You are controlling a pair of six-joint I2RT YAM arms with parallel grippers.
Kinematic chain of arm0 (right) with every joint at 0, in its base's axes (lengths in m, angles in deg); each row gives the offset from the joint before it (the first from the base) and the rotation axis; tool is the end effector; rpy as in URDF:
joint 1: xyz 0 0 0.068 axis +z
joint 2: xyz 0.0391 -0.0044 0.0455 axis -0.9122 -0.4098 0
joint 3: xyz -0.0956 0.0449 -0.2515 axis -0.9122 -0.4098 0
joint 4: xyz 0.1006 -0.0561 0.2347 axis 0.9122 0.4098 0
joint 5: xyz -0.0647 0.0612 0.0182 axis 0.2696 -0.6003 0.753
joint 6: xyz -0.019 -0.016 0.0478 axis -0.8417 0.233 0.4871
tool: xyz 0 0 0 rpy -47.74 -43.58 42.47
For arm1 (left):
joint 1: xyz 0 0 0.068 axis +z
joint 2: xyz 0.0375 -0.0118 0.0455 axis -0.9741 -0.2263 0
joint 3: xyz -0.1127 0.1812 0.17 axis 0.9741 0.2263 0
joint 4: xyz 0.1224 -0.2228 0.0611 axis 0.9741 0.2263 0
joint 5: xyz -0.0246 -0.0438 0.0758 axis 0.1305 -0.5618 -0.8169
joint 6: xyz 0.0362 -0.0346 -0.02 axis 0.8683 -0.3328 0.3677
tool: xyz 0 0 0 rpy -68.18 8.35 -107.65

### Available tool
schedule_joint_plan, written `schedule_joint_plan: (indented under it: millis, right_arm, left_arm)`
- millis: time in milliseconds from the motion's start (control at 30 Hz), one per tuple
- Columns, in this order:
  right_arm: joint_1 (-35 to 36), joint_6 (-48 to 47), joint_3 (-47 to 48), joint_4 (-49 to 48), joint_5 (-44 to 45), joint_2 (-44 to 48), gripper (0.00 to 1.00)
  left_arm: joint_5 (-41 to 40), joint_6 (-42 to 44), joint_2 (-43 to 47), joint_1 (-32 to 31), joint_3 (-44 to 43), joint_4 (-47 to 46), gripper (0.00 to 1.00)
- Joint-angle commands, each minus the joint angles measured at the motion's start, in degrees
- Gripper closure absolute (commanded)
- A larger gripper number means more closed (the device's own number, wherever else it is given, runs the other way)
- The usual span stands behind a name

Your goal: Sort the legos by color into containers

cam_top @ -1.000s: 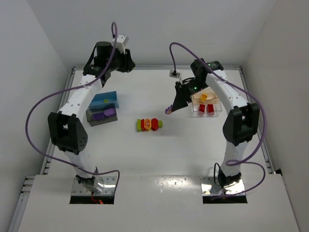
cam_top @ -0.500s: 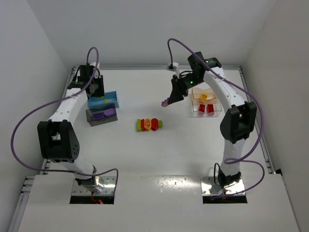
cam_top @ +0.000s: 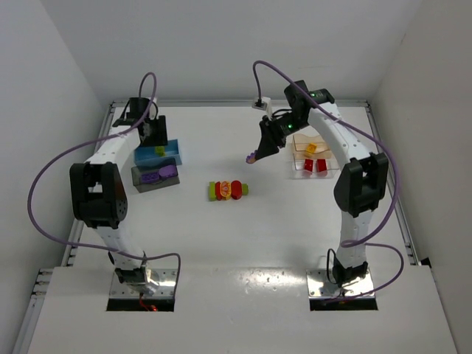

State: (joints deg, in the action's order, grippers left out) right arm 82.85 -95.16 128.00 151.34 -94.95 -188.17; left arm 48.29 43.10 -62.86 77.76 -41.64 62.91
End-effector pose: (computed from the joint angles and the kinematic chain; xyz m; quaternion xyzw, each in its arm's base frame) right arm 0.3867 0.1480 0.2965 -0.3931 0.7967 0.4256 0.1721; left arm 0.4013 0.0072 0.2566 -0.0897 0.9319 -0.0090 0.3512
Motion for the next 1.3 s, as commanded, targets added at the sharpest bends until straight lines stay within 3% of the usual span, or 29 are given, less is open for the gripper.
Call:
schedule_joint_plan:
  millis: [0,33,67,167,367,567,600,700,867,1033,1267]
  right_arm:
    - [0.5,0.3,2.3,-1.3,-0.5,-0.4,1.00]
    - [0.5,0.3,2.3,-1.3,-0.5,-0.4,1.00]
    - [0.5,0.3,2.9,-1.3,-1.0,-0.4,1.00]
    - [0.5,0.3,4.1,-2.0,-1.0,-1.0,1.00]
    - [5.0,6.4,7.9,-8.0,-1.4,-4.1,1.00]
    - [14.2,18.8,14.7,-24.8,3.1,-12.6,1.00]
    - [16.9,19.4,16.8,-25.6,3.8,-14.6,1.00]
    - [20.7,22.3,23.3,-30.4,5.3,-21.5,1.00]
    - [24.3,27.2,23.9,-39.6,10.6,-26.4,1.00]
    - [26.6,32.5,24.0,-47.8,20.4,-28.4,1.00]
    - [28.2,34.4,25.6,-53.3,22.7,-30.7,0.97]
  left_arm:
    - [-0.1,-0.7,-0.2,0.0,-3.0,-0.1,0.34]
    - [-0.1,-1.3,-0.2,0.0,-3.0,-0.1,0.25]
    - [-0.1,-1.3,-0.2,0.0,-3.0,-0.1,0.22]
    - [2.3,-1.9,1.0,0.0,-3.0,-0.6,0.21]
    - [8.6,-6.5,17.4,1.3,9.8,-16.2,0.18]
    - [3.4,-11.2,19.2,4.7,6.2,-8.7,0.08]
    - [1.7,-11.9,19.2,5.7,6.2,-8.2,0.01]
    - [4.1,-11.9,21.0,10.4,7.9,-8.2,0.01]
    - [9.8,-11.9,22.9,16.3,9.1,-6.8,0.01]
    - [12.5,-9.4,23.0,17.7,9.6,-4.8,0.01]
    - [14.9,-9.9,22.4,18.8,10.2,-4.3,0.01]
